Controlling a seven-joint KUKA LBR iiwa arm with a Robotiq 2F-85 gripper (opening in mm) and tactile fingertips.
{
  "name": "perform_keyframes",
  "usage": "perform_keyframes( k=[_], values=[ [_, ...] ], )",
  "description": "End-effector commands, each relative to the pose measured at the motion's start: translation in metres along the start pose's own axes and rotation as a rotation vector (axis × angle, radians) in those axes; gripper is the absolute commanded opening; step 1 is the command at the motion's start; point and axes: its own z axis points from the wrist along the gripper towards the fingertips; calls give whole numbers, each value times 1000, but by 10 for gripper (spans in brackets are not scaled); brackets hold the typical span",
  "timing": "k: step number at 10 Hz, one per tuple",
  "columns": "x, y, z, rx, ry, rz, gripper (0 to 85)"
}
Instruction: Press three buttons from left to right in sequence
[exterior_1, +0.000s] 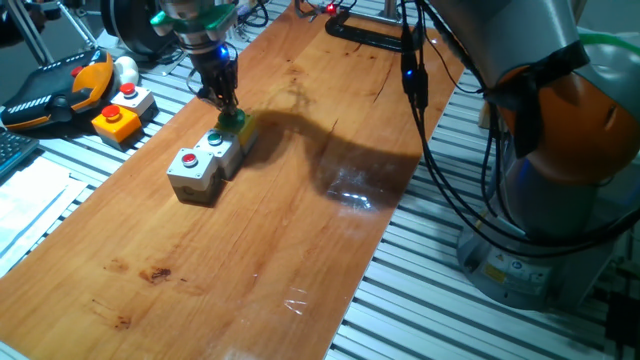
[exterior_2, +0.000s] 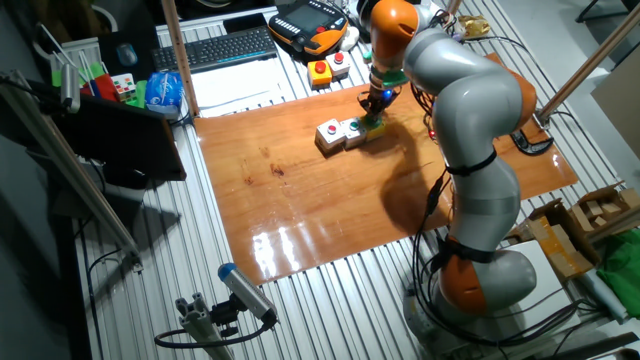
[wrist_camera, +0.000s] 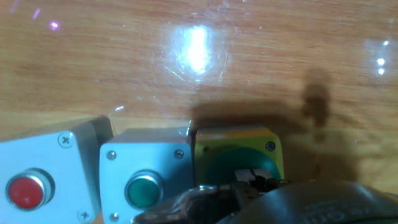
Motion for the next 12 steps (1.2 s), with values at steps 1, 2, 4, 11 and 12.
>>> perform_keyframes(
  k=[1, 2, 4, 11, 12],
  values=[
    [-1, 0, -10, -13, 15, 9, 7],
    [0, 4, -18, -16, 31, 29, 13],
    [3, 23, -32, 7, 46, 93, 160],
    [9, 52, -23, 3, 39, 225, 500],
    [9, 54, -19, 3, 38, 230, 510]
  ],
)
